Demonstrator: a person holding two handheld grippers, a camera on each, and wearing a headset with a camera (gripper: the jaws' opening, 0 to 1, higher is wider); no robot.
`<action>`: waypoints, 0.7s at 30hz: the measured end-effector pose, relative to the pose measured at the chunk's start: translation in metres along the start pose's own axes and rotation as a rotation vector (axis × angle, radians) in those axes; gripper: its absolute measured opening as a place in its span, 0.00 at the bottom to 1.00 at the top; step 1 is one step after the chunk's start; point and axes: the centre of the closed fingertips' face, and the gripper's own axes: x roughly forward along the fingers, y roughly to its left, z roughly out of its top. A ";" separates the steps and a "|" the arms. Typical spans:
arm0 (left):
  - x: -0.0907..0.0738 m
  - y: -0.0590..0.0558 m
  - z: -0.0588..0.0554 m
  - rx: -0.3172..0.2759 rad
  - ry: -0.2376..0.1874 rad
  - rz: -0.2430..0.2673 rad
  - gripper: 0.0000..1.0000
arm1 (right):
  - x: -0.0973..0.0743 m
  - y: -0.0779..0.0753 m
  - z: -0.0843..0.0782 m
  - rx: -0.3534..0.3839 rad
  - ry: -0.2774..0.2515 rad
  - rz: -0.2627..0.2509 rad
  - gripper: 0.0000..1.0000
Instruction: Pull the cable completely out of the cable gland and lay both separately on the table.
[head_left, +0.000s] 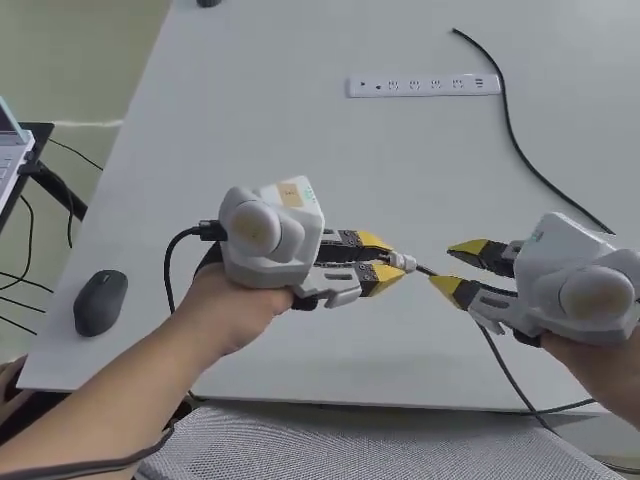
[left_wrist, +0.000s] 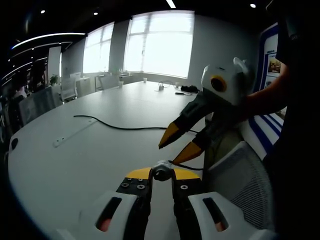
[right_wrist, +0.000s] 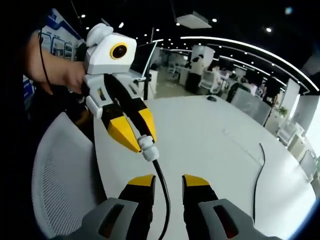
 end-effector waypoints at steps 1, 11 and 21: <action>0.000 0.000 0.000 -0.001 -0.001 0.000 0.15 | 0.002 0.003 0.001 -0.011 0.006 0.009 0.17; 0.001 -0.001 -0.001 0.000 -0.003 -0.006 0.15 | 0.013 0.015 0.002 -0.108 0.035 0.032 0.11; 0.000 -0.003 -0.003 0.000 0.001 -0.016 0.15 | 0.017 0.018 0.005 -0.150 0.033 0.043 0.02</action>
